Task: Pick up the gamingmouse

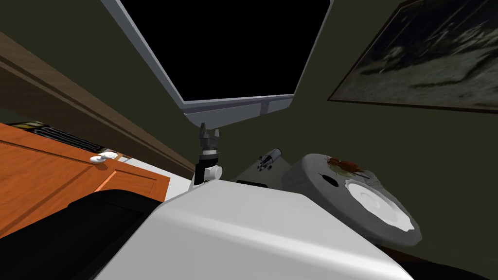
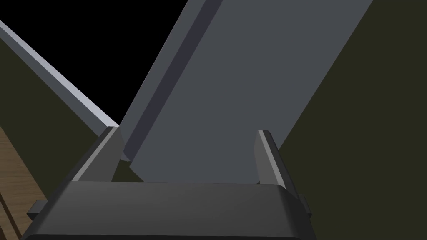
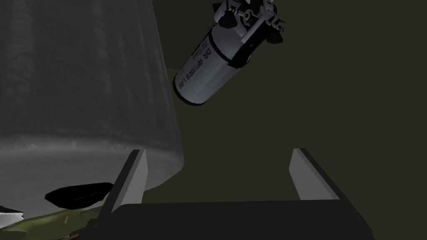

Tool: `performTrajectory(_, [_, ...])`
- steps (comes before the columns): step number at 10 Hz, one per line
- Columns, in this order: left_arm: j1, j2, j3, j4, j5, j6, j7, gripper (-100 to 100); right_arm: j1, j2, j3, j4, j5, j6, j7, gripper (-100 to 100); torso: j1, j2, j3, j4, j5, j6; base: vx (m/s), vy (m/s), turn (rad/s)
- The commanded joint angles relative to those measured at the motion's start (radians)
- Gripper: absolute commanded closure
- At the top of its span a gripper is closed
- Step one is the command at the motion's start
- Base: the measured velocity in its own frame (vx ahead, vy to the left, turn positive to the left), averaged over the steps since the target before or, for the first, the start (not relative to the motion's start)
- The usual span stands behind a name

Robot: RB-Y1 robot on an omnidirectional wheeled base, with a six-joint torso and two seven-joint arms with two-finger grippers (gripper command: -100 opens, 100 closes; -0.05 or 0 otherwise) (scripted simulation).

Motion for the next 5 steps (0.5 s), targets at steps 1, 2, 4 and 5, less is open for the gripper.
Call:
performTrajectory(1, [0.000, 0.000, 0.000, 0.000, 0.000, 0.000, 0.000, 0, 0.011, -0.014, -0.002, 0.046, 0.033, -0.001, 0.013, -100, 0.000, 0.000, 0.000, 0.000, 0.000, 0.000, 0.142, -0.071, 0.184])
performTrajectory(2, [0.000, 0.000, 0.000, 0.000, 0.000, 0.000, 0.000, 0, 0.020, -0.039, 0.003, 0.072, 0.072, 0.003, 0.027, -100, 0.001, 0.001, 0.000, 0.000, 0.000, 0.001, 0.133, -0.049, 0.229])
performTrajectory(4, [0.002, 0.000, 0.000, 0.001, 0.000, 0.000, 0.000, 0, 0.027, -0.061, 0.009, 0.127, 0.115, 0.007, 0.042, -100, 0.004, 0.001, 0.000, 0.001, -0.001, 0.003, 0.088, -0.049, 0.166])
performTrajectory(5, [0.004, 0.000, -0.002, 0.003, 0.000, 0.001, 0.000, 0, 0.027, -0.061, 0.009, 0.135, 0.115, 0.007, 0.042, -100, 0.005, -0.002, -0.001, 0.002, -0.001, 0.002, 0.075, -0.053, 0.133])
